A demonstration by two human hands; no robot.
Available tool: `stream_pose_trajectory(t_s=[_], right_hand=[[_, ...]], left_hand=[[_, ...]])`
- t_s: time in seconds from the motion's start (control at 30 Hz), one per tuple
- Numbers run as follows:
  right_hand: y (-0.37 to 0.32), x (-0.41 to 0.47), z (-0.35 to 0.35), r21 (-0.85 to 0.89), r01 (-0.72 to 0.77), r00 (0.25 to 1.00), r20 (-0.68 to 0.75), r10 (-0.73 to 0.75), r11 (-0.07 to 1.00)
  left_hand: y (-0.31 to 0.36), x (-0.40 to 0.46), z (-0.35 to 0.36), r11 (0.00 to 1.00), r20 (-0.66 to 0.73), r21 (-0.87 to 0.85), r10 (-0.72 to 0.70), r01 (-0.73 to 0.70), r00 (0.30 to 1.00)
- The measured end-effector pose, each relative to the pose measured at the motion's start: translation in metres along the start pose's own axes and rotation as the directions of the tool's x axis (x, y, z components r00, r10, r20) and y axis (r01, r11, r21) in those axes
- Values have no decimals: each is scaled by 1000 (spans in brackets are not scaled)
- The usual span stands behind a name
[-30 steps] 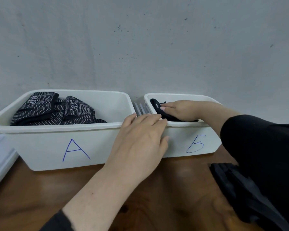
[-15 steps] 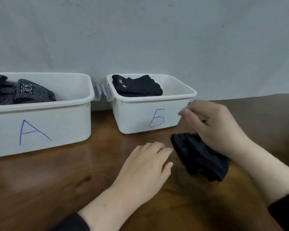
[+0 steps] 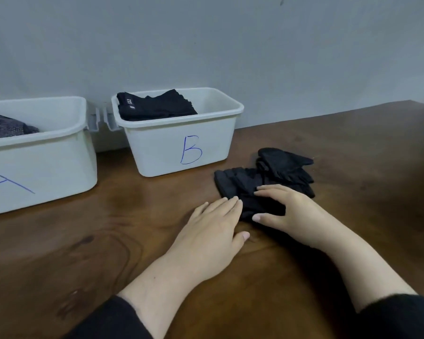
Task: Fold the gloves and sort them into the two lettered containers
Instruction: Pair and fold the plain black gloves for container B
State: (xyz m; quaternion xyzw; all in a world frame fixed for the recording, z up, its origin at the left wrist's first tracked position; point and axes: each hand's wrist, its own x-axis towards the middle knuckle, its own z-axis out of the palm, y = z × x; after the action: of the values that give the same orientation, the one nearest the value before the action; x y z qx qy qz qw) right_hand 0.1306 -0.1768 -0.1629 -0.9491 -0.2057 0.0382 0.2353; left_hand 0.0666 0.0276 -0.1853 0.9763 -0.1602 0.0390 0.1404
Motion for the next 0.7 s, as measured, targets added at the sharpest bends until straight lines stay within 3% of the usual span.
stream_pose_trajectory(t_s=[0.27,0.47,0.7], right_hand=[[4,-2,-3,159,-30,988,-145,53,987],[-5,-3,-25,331,43,900,-423,108,943],[-43,-1,-89,395,180,822,-563,83,901]], left_hand=[[-2,4,3,999,16,8,-44,44,999],[-2,4,3,999,13,21,-36,36,999],[-4,3,6,1000,-37,-17,-12,11,999]])
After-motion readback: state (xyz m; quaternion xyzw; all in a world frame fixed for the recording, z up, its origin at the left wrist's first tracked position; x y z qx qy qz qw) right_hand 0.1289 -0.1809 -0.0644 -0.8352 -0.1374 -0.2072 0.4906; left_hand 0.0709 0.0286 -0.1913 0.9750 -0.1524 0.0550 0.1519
